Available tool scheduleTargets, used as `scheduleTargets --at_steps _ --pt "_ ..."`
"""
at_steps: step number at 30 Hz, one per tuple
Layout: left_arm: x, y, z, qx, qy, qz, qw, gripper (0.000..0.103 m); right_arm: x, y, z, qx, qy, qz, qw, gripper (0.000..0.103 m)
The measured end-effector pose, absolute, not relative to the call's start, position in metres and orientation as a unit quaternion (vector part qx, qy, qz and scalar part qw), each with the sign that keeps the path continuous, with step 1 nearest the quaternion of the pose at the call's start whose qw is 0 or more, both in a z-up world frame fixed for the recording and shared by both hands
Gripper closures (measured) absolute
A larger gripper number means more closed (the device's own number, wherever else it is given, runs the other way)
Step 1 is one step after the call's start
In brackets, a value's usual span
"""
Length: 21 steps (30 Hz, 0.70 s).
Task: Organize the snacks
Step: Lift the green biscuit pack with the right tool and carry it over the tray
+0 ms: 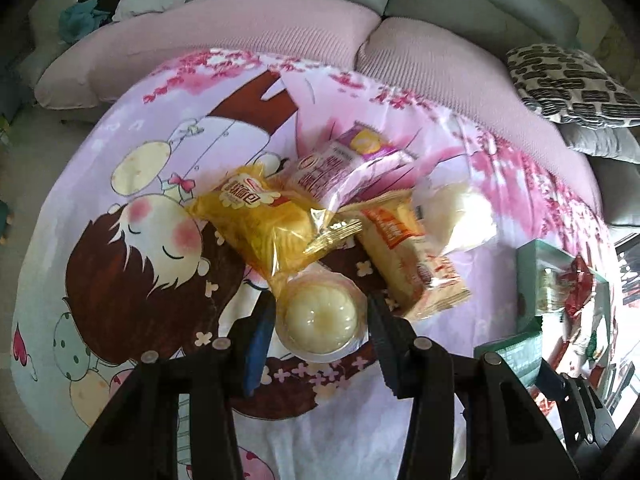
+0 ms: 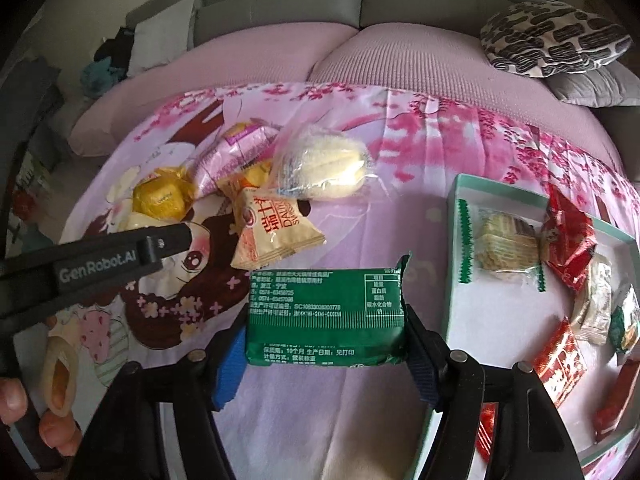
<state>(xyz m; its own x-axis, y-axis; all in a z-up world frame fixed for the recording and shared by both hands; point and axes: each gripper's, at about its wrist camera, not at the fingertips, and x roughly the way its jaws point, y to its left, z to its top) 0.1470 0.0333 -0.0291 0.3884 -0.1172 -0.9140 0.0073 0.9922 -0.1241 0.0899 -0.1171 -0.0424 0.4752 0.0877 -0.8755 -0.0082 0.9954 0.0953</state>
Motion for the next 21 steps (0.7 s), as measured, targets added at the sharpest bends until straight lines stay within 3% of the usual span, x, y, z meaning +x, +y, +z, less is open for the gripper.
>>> scheduleTargets --at_steps 12,21 --pt "0.135 0.01 0.01 -0.038 0.505 -0.071 0.859 0.055 0.082 -0.158 -0.022 0.082 0.497 -0.002 0.864 0.032" --pt "0.127 -0.052 0.019 -0.001 0.494 -0.145 0.857 0.055 0.076 -0.228 -0.013 0.125 0.487 -0.077 0.861 0.031"
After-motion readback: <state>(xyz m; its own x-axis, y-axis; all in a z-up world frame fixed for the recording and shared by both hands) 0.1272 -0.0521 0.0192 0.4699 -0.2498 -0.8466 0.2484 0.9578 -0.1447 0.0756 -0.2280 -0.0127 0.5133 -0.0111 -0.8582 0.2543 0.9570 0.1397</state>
